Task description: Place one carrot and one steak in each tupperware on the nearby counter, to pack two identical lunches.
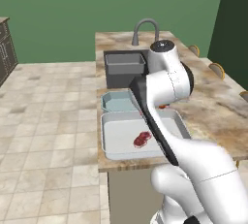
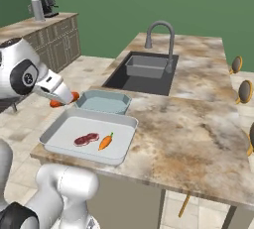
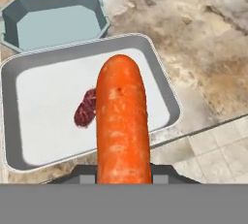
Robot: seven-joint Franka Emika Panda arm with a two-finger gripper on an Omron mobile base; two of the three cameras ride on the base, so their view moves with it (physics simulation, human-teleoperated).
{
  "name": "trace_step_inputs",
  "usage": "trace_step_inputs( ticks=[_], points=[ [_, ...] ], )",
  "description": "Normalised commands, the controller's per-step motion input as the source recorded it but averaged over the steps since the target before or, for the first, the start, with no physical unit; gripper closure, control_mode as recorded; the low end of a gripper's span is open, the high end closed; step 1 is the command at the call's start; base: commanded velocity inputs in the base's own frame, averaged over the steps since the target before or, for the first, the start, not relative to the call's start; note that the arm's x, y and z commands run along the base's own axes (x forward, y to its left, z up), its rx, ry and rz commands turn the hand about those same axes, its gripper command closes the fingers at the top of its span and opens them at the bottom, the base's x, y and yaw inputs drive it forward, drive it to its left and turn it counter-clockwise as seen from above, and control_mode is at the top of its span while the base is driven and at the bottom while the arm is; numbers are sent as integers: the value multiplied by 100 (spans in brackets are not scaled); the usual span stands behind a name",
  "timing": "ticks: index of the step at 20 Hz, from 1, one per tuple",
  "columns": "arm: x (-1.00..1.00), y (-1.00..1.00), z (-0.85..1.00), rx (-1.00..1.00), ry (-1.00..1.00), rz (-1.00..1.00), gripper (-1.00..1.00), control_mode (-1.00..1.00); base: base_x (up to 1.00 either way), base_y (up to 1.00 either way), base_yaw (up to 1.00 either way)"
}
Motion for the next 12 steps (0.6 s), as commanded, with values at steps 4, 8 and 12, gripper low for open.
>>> trace_step_inputs(
  ticks=[4, 8, 12],
  points=[
    [100, -54, -50, 31, 3, 15, 100, -100, 0, 0, 0],
    [55, -29, -60, 4, 0, 9, 100, -100, 0, 0, 0],
    [28, -18, -93, 0, -3, 9, 100, -100, 0, 0, 0]
  ],
)
